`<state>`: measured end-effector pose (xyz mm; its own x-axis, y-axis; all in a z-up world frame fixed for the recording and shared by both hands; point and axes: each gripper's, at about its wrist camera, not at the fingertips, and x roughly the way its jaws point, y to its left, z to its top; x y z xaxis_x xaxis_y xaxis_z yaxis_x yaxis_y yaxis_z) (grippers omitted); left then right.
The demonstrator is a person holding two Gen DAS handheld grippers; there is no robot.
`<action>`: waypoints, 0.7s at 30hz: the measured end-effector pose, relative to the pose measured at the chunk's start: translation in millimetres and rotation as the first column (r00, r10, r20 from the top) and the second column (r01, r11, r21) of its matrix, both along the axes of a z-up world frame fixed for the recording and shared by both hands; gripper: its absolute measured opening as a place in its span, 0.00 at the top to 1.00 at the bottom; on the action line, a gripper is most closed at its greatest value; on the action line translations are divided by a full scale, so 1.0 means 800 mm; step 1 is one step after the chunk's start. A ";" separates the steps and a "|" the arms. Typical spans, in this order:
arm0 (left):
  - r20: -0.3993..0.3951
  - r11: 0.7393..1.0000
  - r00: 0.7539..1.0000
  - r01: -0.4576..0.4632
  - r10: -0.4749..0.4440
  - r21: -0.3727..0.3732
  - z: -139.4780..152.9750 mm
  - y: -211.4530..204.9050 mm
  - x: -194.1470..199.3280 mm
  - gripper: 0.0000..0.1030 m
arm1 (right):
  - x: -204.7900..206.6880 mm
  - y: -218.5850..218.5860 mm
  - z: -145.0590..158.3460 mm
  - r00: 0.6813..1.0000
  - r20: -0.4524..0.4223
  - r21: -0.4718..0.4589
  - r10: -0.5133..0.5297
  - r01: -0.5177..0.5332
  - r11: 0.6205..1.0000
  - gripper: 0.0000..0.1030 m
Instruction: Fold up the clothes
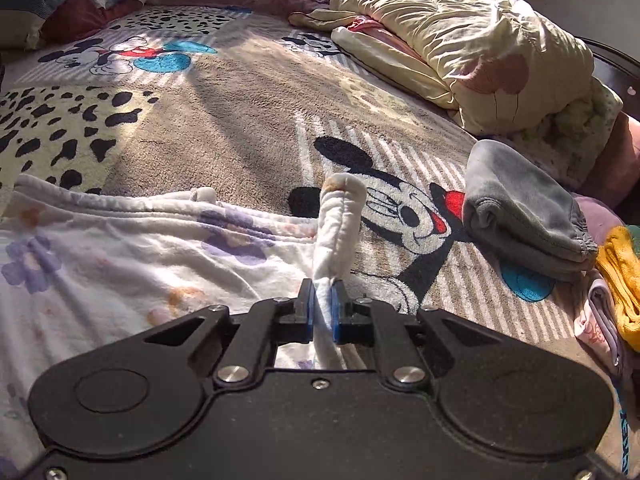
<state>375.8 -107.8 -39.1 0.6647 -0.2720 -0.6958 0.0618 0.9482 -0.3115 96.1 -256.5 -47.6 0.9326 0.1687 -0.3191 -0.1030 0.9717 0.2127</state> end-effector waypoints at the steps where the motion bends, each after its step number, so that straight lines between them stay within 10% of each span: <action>1: -0.008 1.000 1.000 -0.010 0.009 -0.020 -0.002 0.006 0.001 0.93 | -0.001 0.006 0.001 1.000 0.011 -0.023 0.018 -0.018 1.000 0.73; 17: -0.085 0.969 0.995 -0.069 0.050 -0.239 -0.057 0.065 0.011 0.92 | 0.015 0.063 -0.021 0.966 -0.086 -0.162 0.242 -0.253 0.954 0.73; 21: -0.004 0.978 0.997 -0.078 0.079 -0.195 -0.035 0.072 0.007 0.83 | 0.021 0.066 -0.028 0.962 -0.120 -0.165 0.244 -0.261 0.951 0.73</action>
<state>381.0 -50.5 -67.5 0.6916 -0.3492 -0.6323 -0.0090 0.8711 -0.4910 113.1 -203.3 -70.1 0.8298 0.3271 -0.4521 -0.3373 0.9394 0.0607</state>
